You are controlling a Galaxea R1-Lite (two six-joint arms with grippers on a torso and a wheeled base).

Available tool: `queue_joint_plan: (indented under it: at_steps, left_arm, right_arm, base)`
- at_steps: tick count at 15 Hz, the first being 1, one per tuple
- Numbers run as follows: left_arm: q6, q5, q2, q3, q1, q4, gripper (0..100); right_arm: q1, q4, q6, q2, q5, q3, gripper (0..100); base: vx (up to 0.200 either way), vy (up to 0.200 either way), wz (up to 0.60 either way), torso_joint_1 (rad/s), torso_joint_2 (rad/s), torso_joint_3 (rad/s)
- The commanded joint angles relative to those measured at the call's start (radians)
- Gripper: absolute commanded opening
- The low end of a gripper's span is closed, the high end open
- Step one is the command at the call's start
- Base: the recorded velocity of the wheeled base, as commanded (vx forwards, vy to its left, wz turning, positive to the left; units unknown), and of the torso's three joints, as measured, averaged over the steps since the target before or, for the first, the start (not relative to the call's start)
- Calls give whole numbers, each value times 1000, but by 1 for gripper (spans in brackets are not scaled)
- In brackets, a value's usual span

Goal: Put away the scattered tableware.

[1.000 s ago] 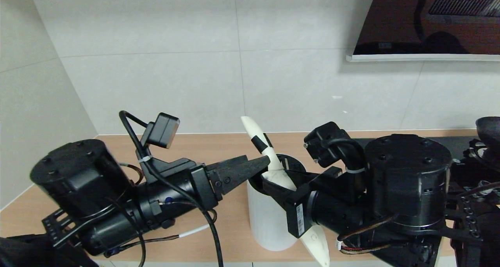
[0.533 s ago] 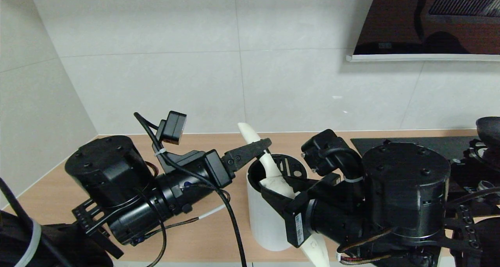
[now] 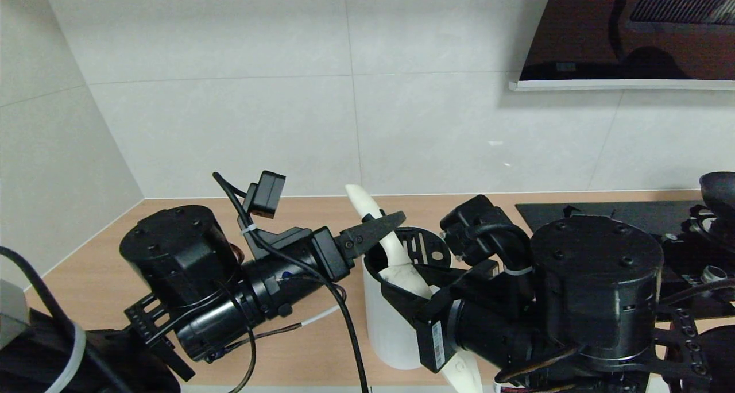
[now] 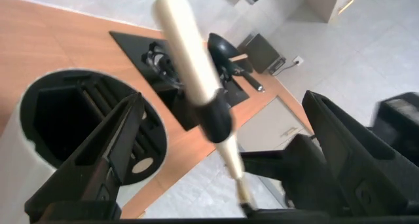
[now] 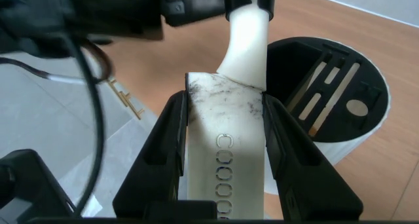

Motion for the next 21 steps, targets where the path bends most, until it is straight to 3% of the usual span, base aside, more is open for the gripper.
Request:
queue_joint_plan:
  at_steps: [1, 11, 12, 21]
  left_arm:
    - [-1, -2, 14, 2, -2, -1, 100]
    - [6, -2, 15, 4, -24, -4, 100]
    - [6, -2, 15, 4, -24, -4, 0]
    - [6, -3, 28, 7, -22, -4, 0]
  right_arm:
    - [1, 0, 0, 0, 0, 0, 0]
    - [27, 1, -4, 2, 0, 15, 0]
    - [27, 1, -4, 2, 0, 15, 0]
    - [29, 1, -7, 0, -3, 23, 0]
  base:
    - [0, 0, 0, 0, 0, 0]
    - [0, 0, 0, 0, 0, 0]
    - [0, 0, 0, 0, 0, 0]
    - [0, 0, 0, 0, 0, 0]
